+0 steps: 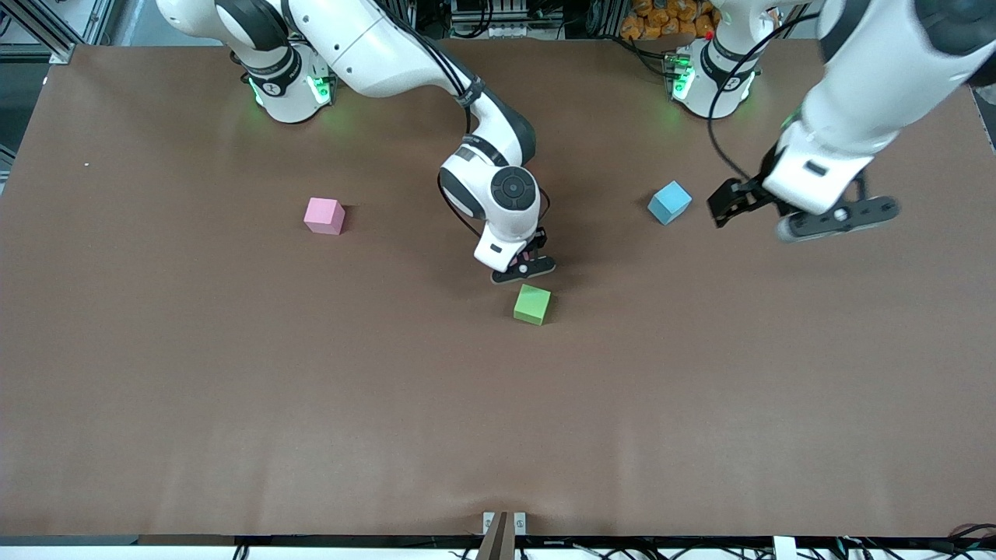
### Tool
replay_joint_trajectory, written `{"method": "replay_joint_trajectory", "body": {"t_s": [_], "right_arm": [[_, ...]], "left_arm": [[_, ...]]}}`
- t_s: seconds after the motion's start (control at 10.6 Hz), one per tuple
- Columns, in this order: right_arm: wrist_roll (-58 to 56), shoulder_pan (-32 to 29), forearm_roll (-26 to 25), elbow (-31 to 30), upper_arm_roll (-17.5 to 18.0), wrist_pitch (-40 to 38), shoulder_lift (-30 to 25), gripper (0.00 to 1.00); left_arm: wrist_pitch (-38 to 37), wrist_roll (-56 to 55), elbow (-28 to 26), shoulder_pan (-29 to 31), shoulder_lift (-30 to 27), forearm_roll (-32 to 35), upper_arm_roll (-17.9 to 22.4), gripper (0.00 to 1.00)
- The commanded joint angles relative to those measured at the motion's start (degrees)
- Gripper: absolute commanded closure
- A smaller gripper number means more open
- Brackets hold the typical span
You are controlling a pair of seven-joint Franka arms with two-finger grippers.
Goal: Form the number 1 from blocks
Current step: 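Set the pink cube against the purple cube with the right gripper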
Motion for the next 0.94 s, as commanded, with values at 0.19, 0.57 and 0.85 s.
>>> {"method": "replay_joint_trajectory", "body": {"t_s": [0.19,0.57,0.85], "right_arm": [[2.2,-1.0,-0.2,-2.6,0.2,-0.1,-3.0,0.0],[2.1,-11.9,-0.2,-2.6,-0.1,-4.3,-12.6,0.0],[-7.9,-27.9,-0.2,-2.5,0.0,-8.5,-16.3,0.0]], "left_arm": [[-2.8,7.7,1.6,0.1,-3.0,-2.2,6.1,0.0],[-5.8,7.7,3.5,0.1,-6.1,-1.0,10.0,0.0],[-8.9,21.0,3.8,-0.2,-7.0,-0.2,14.4,0.0]]}}
